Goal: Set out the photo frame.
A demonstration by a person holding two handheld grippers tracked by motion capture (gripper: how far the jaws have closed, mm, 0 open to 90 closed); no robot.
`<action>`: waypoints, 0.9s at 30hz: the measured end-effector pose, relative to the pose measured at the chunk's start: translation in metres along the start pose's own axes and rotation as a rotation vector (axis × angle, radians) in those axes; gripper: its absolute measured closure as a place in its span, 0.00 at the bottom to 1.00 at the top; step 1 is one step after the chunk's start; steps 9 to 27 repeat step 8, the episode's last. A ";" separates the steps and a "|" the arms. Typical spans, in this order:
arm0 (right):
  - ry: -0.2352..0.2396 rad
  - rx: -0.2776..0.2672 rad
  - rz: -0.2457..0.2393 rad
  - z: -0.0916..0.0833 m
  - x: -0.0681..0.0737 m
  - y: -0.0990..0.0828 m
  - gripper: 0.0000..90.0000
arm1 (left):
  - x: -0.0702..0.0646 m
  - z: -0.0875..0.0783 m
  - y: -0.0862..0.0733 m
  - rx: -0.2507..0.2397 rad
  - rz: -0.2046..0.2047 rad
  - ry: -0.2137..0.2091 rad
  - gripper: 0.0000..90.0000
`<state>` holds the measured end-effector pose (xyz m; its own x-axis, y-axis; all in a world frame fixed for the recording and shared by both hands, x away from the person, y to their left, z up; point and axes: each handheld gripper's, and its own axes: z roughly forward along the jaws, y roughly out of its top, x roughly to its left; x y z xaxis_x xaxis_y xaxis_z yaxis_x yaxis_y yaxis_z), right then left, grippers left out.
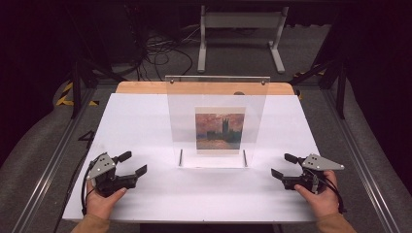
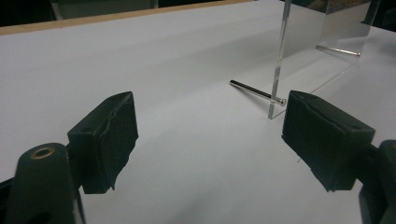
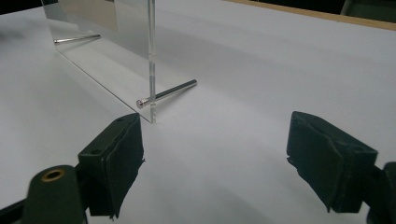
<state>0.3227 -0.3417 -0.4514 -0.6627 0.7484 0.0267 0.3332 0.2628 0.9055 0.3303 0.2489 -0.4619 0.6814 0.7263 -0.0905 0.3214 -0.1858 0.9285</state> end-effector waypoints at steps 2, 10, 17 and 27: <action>-0.010 0.010 -0.007 0.001 0.000 0.000 0.21 | -0.001 0.003 -0.001 0.029 0.007 -0.001 0.21; -0.015 0.000 0.002 -0.001 -0.001 -0.001 0.20 | -0.005 0.007 0.002 0.052 0.035 -0.013 0.21; -0.015 0.000 0.002 -0.001 -0.001 -0.001 0.20 | -0.005 0.007 0.002 0.052 0.035 -0.013 0.21; -0.015 0.000 0.002 -0.001 -0.001 -0.001 0.20 | -0.005 0.007 0.002 0.052 0.035 -0.013 0.21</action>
